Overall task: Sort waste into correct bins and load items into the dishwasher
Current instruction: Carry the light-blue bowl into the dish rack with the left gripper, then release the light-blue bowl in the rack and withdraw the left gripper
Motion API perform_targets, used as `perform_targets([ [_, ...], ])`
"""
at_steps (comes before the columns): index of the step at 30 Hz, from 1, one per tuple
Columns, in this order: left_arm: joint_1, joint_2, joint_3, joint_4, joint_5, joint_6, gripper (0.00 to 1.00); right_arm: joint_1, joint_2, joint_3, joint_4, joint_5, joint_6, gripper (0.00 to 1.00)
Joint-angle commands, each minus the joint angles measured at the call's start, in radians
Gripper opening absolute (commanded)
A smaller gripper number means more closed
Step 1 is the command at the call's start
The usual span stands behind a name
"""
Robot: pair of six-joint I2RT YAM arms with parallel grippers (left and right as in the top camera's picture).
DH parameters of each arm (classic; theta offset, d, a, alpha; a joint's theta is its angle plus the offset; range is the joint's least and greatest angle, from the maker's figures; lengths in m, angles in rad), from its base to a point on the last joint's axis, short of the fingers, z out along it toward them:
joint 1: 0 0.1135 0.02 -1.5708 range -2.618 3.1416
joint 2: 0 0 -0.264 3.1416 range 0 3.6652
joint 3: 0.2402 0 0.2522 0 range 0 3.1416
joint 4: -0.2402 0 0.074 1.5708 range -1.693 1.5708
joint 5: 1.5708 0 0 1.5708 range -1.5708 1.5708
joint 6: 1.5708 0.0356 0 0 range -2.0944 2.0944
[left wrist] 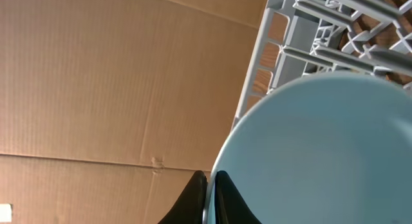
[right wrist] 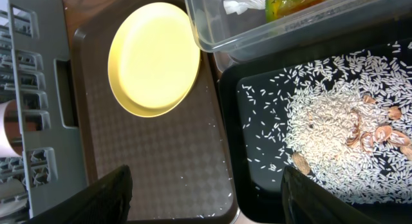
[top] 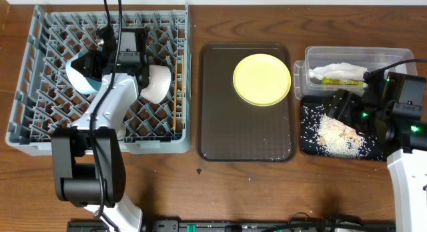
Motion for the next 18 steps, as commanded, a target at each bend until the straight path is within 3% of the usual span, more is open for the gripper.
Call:
perform_targets([
  [1, -0.007, 0.013, -0.004, -0.002, -0.032, 0.016, 0.08, -0.006, 0.000, 0.005, 0.007, -0.007, 0.010, 0.72],
  [18, -0.059, 0.032, -0.068, 0.014, -0.028, 0.013, 0.08, -0.006, 0.000, 0.005, 0.012, -0.007, 0.010, 0.72],
])
